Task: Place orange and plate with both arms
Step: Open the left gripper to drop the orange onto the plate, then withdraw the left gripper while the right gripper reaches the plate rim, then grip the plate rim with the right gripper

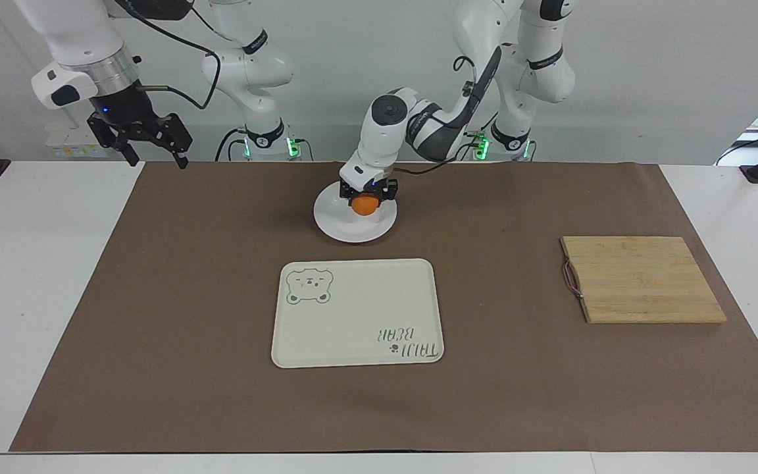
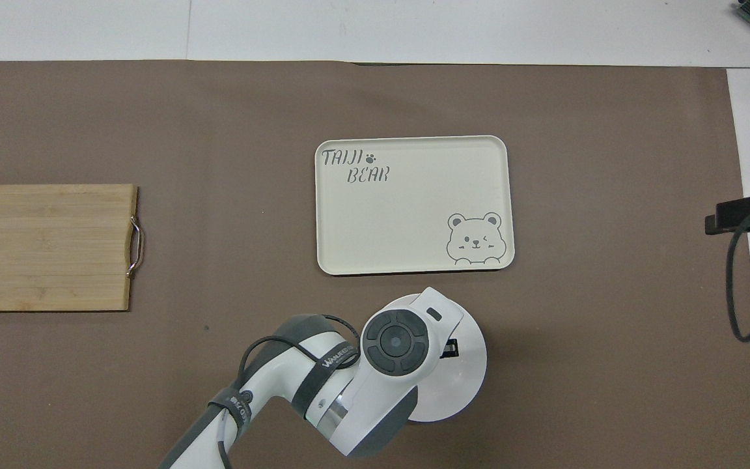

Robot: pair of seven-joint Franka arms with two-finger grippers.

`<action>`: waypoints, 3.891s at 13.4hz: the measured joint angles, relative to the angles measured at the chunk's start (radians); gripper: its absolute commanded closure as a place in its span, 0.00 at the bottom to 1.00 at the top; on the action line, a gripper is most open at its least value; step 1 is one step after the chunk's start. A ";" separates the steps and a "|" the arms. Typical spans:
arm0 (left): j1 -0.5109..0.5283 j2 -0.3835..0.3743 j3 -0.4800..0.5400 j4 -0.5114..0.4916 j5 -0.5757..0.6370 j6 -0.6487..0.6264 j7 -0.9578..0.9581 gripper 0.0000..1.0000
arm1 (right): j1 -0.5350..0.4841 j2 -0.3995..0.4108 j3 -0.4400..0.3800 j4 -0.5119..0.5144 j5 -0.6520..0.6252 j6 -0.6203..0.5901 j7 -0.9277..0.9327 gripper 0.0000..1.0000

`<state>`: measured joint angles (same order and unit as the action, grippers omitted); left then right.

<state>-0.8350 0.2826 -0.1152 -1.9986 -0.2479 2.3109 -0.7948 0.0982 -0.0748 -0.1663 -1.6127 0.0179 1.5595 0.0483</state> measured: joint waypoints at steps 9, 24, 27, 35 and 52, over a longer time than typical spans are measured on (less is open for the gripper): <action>0.057 -0.005 0.034 0.040 0.038 -0.081 -0.011 0.00 | 0.000 -0.001 0.000 -0.006 0.007 0.000 0.000 0.00; 0.586 -0.180 0.045 0.163 0.072 -0.280 0.512 0.00 | -0.007 -0.008 -0.010 -0.469 0.619 0.237 -0.182 0.00; 0.656 -0.214 0.046 0.182 0.080 -0.341 0.608 0.00 | -0.003 -0.008 -0.009 -0.586 0.700 0.302 -0.309 0.00; 0.672 -0.228 0.040 0.270 0.180 -0.457 0.641 0.00 | 0.005 -0.003 -0.003 -0.893 1.053 0.403 -0.695 0.00; 0.780 -0.233 0.155 0.463 0.223 -0.690 0.848 0.00 | 0.107 0.034 -0.001 -1.097 1.306 0.444 -0.882 0.00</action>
<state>-0.0554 0.0495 0.0393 -1.5360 -0.0251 1.6211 0.0527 0.2051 -0.0407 -0.1673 -2.7096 1.3235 2.0037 -0.8334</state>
